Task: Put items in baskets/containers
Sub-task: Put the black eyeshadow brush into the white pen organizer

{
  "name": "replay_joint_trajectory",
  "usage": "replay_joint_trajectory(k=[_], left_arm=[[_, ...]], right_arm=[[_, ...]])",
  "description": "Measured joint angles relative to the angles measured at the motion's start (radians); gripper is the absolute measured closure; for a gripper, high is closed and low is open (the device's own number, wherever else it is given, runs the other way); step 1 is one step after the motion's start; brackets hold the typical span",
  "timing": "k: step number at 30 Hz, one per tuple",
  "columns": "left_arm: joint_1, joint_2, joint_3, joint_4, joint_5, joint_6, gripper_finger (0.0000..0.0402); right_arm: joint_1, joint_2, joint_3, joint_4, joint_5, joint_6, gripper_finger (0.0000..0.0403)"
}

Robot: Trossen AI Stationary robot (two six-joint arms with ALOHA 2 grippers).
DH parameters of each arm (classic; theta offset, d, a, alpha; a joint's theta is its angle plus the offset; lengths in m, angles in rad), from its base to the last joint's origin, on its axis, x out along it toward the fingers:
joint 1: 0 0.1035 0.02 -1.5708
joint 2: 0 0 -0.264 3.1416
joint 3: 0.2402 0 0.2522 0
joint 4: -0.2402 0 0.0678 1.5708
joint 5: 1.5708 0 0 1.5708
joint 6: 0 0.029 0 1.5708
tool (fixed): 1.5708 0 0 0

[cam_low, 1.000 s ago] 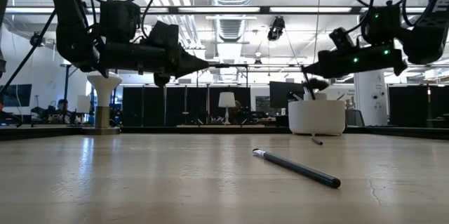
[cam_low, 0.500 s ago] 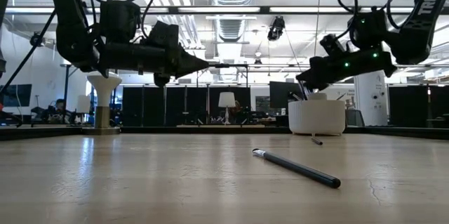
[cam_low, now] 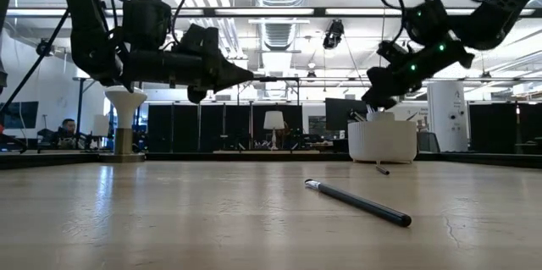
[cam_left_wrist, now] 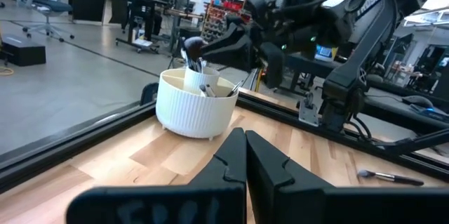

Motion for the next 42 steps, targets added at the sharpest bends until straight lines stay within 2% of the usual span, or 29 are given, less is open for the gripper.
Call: replay_joint_trajectory(k=[11,15,23,27,30,35,39,42], left_arm=[[0.0,0.0,0.002,-0.008,0.0,0.004,0.0402],[0.0,0.0,0.002,-0.014,0.0,0.005,0.0402],[0.0,0.001,0.002,-0.047,0.0,0.005,0.0401],[0.0,0.001,0.002,-0.048,0.0,0.005,0.0401],[-0.001,0.001,0.002,-0.048,0.001,0.005,0.0401],[-0.001,0.001,0.002,-0.048,0.001,0.004,0.0401],[-0.001,0.001,0.002,-0.052,0.001,0.003,0.0402],[-0.001,0.001,0.002,-0.062,0.002,0.0,0.0402]], right_arm=[[0.159,-0.151,0.033,-0.205,0.219,0.057,0.0388],[0.241,-0.194,0.032,-0.283,0.239,0.147,0.0394],[0.455,-0.221,0.034,-0.457,0.431,0.393,0.0394],[0.559,-0.2,0.038,-0.512,0.48,0.566,0.0394],[0.622,-0.167,0.038,-0.55,0.471,0.711,0.0394],[0.657,-0.078,0.038,-0.61,0.33,1.013,0.0392],[0.657,0.023,0.038,-0.593,0.247,1.127,0.0374],[0.657,0.092,0.04,-0.576,0.241,1.184,0.0349]])
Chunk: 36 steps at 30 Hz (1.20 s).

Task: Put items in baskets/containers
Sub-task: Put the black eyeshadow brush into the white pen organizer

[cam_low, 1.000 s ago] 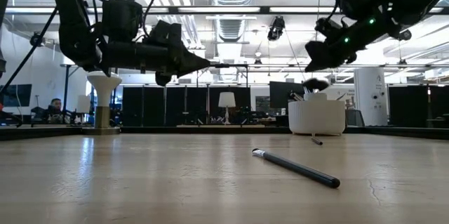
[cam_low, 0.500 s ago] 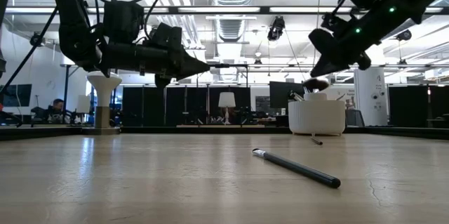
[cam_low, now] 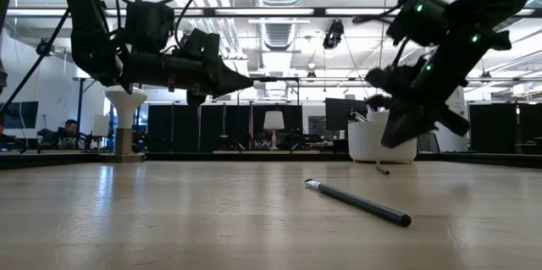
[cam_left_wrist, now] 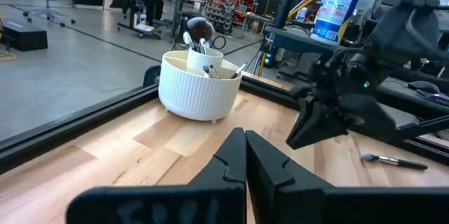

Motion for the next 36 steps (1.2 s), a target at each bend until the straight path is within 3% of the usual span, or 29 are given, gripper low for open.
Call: replay_joint_trajectory(k=[7,14,22,29,36], left_arm=[[0.0,0.0,-0.002,-0.005,0.001,0.0,0.0402],[0.0,0.0,-0.002,-0.007,0.002,-0.003,0.0402],[0.0,0.0,-0.002,-0.006,0.005,-0.02,0.0402],[0.0,0.0,-0.002,-0.027,0.012,-0.041,0.0401],[-0.003,0.0,0.024,-0.109,0.013,-0.072,0.037]], right_arm=[[-0.001,0.146,0.081,0.0,-0.002,0.018,0.0296],[-0.014,0.285,0.185,-0.092,-0.001,0.029,0.0284],[-0.014,0.387,0.295,-0.189,0.013,-0.056,0.0326],[-0.015,0.373,0.305,-0.172,-0.003,-0.167,0.0388],[-0.014,0.322,0.267,0.104,-0.047,-0.397,0.0391]])
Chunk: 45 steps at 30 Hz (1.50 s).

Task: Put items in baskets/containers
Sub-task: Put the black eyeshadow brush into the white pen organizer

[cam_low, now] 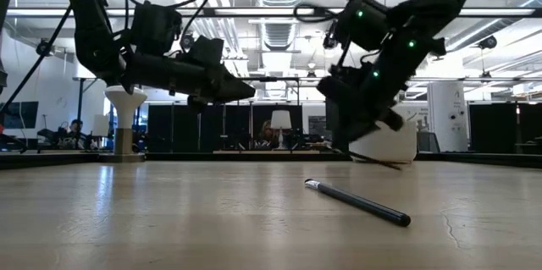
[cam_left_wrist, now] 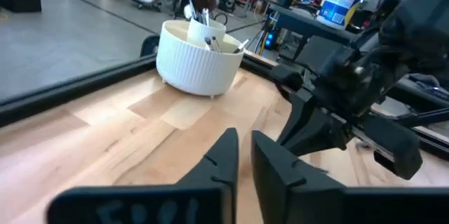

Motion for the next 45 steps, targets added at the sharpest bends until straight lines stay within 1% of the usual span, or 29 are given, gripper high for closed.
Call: replay_joint_trajectory(k=[5,7,8,11,13,15,18,24,27,33,37,45], left_arm=[[-0.031,0.0,0.017,0.002,-0.022,-0.028,0.0324],[-0.049,0.004,0.019,0.033,-0.024,-0.028,0.0311],[-0.059,0.013,0.021,0.074,-0.019,-0.021,0.0307],[-0.083,0.044,0.021,0.204,0.033,-0.016,0.0301],[-0.088,0.067,0.024,0.256,0.086,-0.022,0.0301],[-0.09,0.087,0.037,0.278,0.113,-0.036,0.0301],[-0.099,0.113,0.053,0.279,0.12,-0.048,0.0301],[-0.131,0.132,0.095,0.28,0.125,-0.034,0.0301],[-0.137,0.137,0.113,0.273,0.123,-0.028,0.0301],[-0.136,0.137,0.122,0.237,0.062,-0.017,0.0301],[-0.136,0.137,0.123,0.239,0.061,-0.017,0.0301],[-0.137,0.137,0.163,0.231,0.073,-0.016,0.0301]], right_arm=[[-0.005,-0.028,-0.072,0.31,-0.035,-0.13,0.0393],[-0.005,-0.041,-0.1,0.419,-0.035,-0.169,0.0393],[-0.006,-0.047,-0.112,0.473,-0.035,-0.189,0.0393],[-0.005,-0.066,-0.132,0.65,-0.042,-0.256,0.0393],[-0.005,-0.071,-0.14,0.746,-0.06,-0.305,0.0393],[-0.005,-0.071,-0.14,0.821,-0.069,-0.353,0.0393],[-0.005,-0.074,-0.14,0.919,-0.109,-0.398,0.0394],[-0.004,-0.074,-0.137,1.004,-0.117,-0.453,0.0394],[-0.004,-0.074,-0.128,1.007,-0.117,-0.459,0.0394],[-0.004,-0.074,-0.127,1.068,-0.139,-0.466,0.0394],[-0.004,-0.074,-0.127,1.08,-0.155,-0.462,0.0394],[-0.002,-0.074,-0.127,1.106,-0.159,-0.455,0.0395]])
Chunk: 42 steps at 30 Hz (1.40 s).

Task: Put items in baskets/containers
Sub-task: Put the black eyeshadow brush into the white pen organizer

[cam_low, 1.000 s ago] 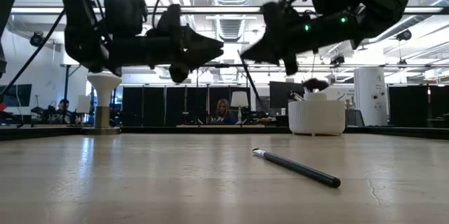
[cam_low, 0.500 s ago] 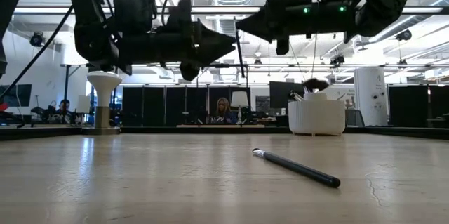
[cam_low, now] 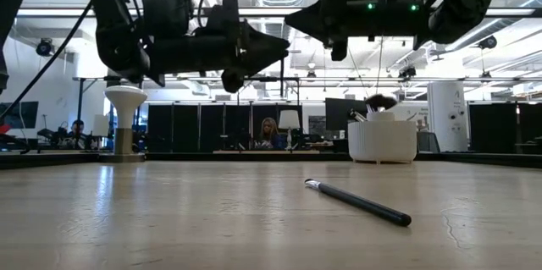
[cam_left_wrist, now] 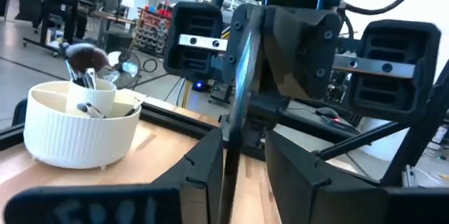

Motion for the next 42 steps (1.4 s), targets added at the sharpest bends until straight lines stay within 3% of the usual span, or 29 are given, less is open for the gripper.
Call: replay_joint_trajectory(k=[7,15,21,26,30,36,42], left_arm=[[-0.008,0.0,0.023,-0.08,0.032,0.033,0.0305],[-0.012,-0.01,0.017,-0.186,0.03,0.044,0.0366],[-0.012,-0.065,0.02,-0.418,-0.001,-0.044,0.0392],[-0.039,-0.09,0.074,-0.753,-0.019,-0.14,0.0375],[-0.097,-0.082,0.097,-0.875,-0.099,-0.16,0.0343],[-0.125,-0.082,0.094,-0.877,-0.189,-0.188,0.0314],[-0.136,-0.082,0.087,-0.898,-0.245,-0.254,0.0312]], right_arm=[[0.001,0.0,0.0,0.006,-0.001,-0.013,0.0394],[0.002,0.0,-0.001,-0.02,-0.003,-0.059,0.0394],[0.002,-0.045,-0.008,-0.251,0.001,-0.08,0.0394],[-0.002,-0.138,-0.019,-0.631,0.061,-0.057,0.0394],[-0.01,-0.182,-0.039,-0.971,0.069,0.06,0.0394],[-0.01,-0.148,-0.075,-1.033,-0.027,0.136,0.0387],[-0.009,-0.059,-0.052,-1.036,-0.049,0.275,0.0342]])
